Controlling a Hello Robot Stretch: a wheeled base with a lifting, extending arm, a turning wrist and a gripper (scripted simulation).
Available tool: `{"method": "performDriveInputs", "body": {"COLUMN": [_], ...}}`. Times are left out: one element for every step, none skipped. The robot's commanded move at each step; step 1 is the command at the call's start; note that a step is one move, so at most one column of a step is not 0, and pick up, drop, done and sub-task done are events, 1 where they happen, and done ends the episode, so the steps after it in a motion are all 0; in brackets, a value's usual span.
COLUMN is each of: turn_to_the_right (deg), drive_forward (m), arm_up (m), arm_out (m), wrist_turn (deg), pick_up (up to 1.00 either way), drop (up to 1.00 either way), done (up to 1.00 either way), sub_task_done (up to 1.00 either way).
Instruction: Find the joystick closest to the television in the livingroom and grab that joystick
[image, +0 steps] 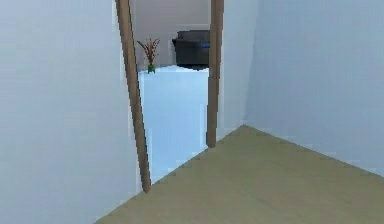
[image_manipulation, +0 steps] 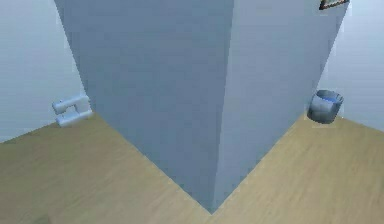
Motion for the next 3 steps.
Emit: {"method": "performDriveInputs", "body": {"turn_to_the_right": [0.0,0.0,-45.0], "drive_forward": [1.00,0.90,0.00], "arm_up": [0.00,0.00,0.00], "arm_out": [0.00,0.00,0.00], "wrist_turn": [0.0,0.0,0.0], "pick_up": [0.00,0.00,0.00], "drop": [0.00,0.00,0.00], "done": [0.00,0.00,0.00], "sub_task_done": [0.00,0.00,0.00]}}
